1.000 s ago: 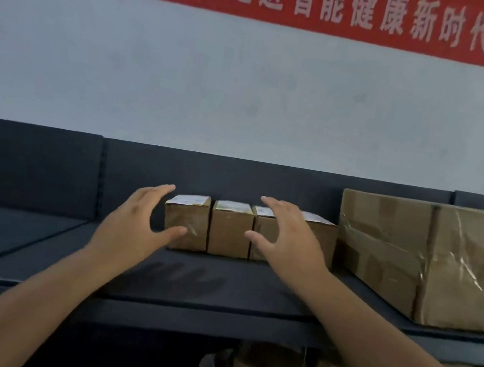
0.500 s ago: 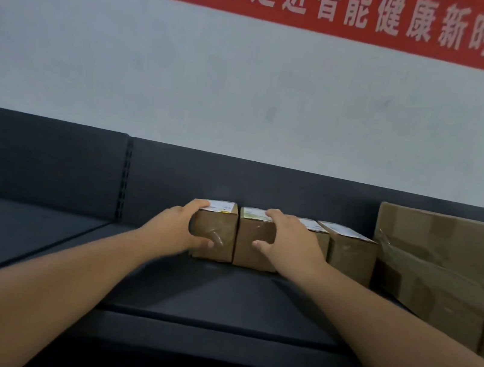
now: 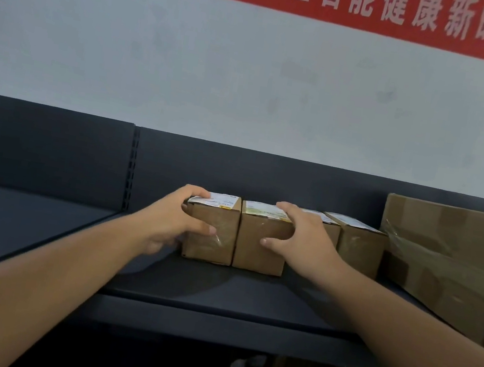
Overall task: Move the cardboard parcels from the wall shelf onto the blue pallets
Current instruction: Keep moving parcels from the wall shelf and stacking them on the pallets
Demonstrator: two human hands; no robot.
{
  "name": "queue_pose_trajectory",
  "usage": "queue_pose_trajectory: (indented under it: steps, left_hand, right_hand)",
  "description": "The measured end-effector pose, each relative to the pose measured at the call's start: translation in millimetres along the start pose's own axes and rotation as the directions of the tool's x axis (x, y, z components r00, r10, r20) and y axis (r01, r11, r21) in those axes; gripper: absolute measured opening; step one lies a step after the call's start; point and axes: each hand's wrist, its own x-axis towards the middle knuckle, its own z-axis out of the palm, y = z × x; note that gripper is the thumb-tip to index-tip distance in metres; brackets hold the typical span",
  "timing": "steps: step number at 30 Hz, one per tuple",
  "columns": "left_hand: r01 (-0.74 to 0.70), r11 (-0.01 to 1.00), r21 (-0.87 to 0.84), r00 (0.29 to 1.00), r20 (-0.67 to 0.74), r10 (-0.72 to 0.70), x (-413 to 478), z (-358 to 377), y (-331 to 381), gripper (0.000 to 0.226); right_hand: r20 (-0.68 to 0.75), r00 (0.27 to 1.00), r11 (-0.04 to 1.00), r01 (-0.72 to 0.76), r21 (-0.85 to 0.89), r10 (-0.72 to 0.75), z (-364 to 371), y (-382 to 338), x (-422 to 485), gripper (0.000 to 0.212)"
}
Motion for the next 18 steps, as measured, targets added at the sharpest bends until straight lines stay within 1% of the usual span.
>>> queue_pose_trajectory:
  steps: [2, 4, 6, 9, 11, 13, 16, 18]
  left_hand:
    - [0.002, 0.999, -0.032, 1.000, 0.015, -0.001, -8.0, 0.9, 1.1, 0.061]
    - [-0.019, 0.999, -0.033, 1.000, 0.012, 0.019, -17.0, 4.2, 1.9, 0.059]
    - [-0.053, 0.998, -0.028, 0.999, -0.004, 0.053, -27.1, 9.0, 3.4, 0.057]
    - [-0.096, 0.994, -0.055, 0.994, -0.054, 0.093, -45.1, 19.4, 7.6, 0.056]
    - [-0.131, 0.986, -0.108, 0.987, -0.111, 0.119, -60.3, 27.6, 12.0, 0.057]
    - [-0.184, 0.975, -0.122, 0.970, -0.184, 0.160, -76.9, 35.0, 15.3, 0.058]
    - [-0.273, 0.959, -0.075, 0.919, -0.315, 0.237, -106.9, 40.7, 17.2, 0.060]
    - [-0.306, 0.952, -0.021, 0.876, -0.397, 0.273, -130.8, 41.0, 17.5, 0.059]
  right_hand:
    - [0.028, 1.000, 1.000, 0.010, 0.021, -0.011, -4.3, 0.8, -6.2, 0.072]
    - [0.049, 0.999, 0.997, 0.013, 0.082, -0.017, -6.1, 0.5, -14.2, 0.069]
    - [0.023, 0.999, 0.989, 0.023, 0.147, -0.027, -6.1, -0.5, -22.0, 0.066]
    - [-0.038, 0.998, 0.979, 0.057, 0.193, -0.050, -11.0, -1.1, -32.2, 0.060]
    - [-0.067, 0.994, 0.972, 0.097, 0.215, -0.085, -18.1, -1.3, -40.3, 0.060]
    - [-0.109, 0.984, 0.962, 0.163, 0.217, -0.142, -24.9, -2.6, -49.6, 0.061]
    - [-0.151, 0.965, 0.938, 0.244, 0.244, -0.212, -25.1, -7.8, -63.6, 0.062]
    - [-0.165, 0.955, 0.915, 0.285, 0.286, -0.246, -18.4, -13.9, -72.6, 0.062]
